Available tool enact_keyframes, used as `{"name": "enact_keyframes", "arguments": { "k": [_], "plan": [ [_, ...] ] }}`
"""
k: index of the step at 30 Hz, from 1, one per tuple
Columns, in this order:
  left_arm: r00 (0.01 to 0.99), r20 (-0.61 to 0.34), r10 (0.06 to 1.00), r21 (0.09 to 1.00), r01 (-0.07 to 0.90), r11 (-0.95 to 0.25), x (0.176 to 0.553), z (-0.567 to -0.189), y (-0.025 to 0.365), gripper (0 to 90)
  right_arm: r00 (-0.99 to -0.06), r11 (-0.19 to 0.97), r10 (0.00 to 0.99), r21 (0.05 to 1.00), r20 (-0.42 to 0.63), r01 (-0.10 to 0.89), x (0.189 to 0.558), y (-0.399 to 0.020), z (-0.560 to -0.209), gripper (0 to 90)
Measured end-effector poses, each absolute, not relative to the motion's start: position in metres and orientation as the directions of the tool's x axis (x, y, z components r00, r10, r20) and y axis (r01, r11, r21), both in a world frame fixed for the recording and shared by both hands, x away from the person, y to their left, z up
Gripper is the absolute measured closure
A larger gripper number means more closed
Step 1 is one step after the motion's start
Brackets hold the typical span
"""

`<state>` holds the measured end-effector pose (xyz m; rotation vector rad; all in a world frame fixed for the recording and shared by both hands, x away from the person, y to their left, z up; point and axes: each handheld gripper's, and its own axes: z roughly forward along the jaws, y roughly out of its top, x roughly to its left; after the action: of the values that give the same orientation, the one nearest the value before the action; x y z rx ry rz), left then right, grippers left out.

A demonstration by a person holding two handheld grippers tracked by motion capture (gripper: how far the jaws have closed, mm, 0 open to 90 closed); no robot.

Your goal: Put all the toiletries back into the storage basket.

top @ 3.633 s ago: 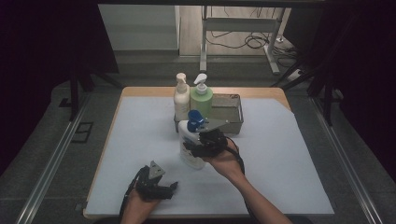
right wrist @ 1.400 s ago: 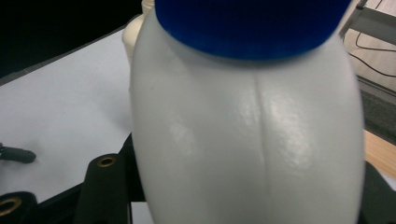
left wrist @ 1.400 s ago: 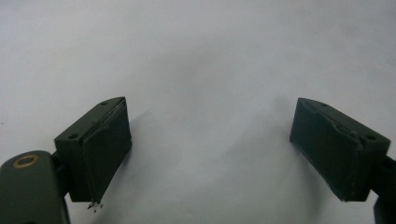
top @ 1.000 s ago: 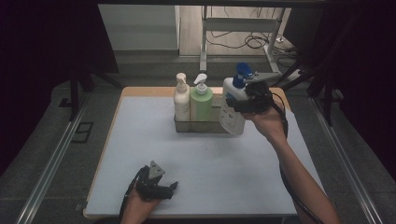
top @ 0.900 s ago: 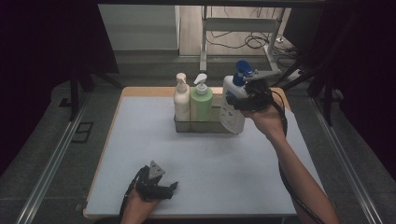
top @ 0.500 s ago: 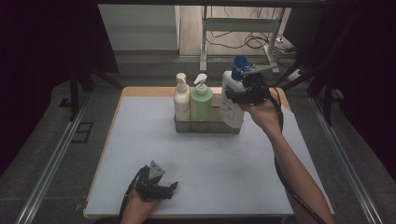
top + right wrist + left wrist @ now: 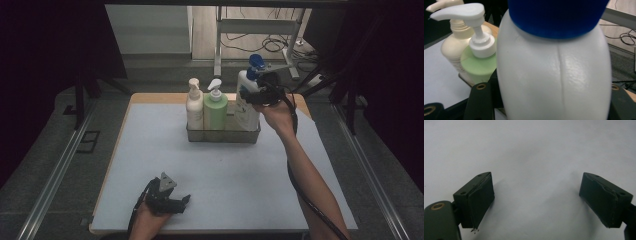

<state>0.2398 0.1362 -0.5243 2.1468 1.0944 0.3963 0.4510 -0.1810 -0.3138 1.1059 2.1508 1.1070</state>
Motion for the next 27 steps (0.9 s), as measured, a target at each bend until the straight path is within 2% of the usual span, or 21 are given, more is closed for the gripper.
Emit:
{"name": "enact_keyframes", "arguments": {
  "k": [27],
  "plan": [
    [0.601,-0.035,0.798,0.691,0.592,-0.416,0.240,-0.524,0.137,12.2,-0.546,0.355,0.837,0.809,-0.051,0.468,0.476,-0.171,-0.347,39.9]
  ]
}}
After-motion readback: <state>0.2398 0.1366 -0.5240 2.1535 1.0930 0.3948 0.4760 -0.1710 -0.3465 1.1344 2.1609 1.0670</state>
